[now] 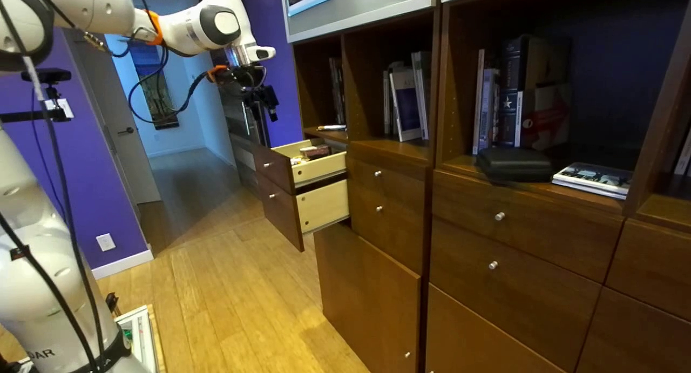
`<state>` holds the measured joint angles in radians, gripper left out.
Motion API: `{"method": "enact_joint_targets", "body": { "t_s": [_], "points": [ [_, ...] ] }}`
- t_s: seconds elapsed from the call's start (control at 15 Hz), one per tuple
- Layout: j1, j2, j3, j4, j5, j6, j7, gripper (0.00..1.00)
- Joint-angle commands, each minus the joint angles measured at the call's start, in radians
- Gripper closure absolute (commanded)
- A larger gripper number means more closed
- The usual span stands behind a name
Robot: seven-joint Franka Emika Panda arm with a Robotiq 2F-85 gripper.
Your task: Take a white pen from the drawer and put it on the shelf
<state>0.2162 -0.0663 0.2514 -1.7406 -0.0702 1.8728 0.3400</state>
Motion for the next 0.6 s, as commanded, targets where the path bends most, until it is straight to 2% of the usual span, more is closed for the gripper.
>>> {"method": "enact_joint_targets", "body": {
  "t_s": [0.0, 0.07, 0.27, 0.53],
  "points": [
    [0.009, 0.127, 0.008, 0.119, -0.007, 0.046, 0.203, 0.0],
    [0.009, 0.069, -0.004, 0.054, -0.001, 0.031, 0.108, 0.0],
    [0.018, 0.123, -0.009, 0.096, 0.0, 0.045, 0.169, 0.0],
    [0.019, 0.126, -0.009, 0.107, 0.0, 0.046, 0.178, 0.0]
  ]
}}
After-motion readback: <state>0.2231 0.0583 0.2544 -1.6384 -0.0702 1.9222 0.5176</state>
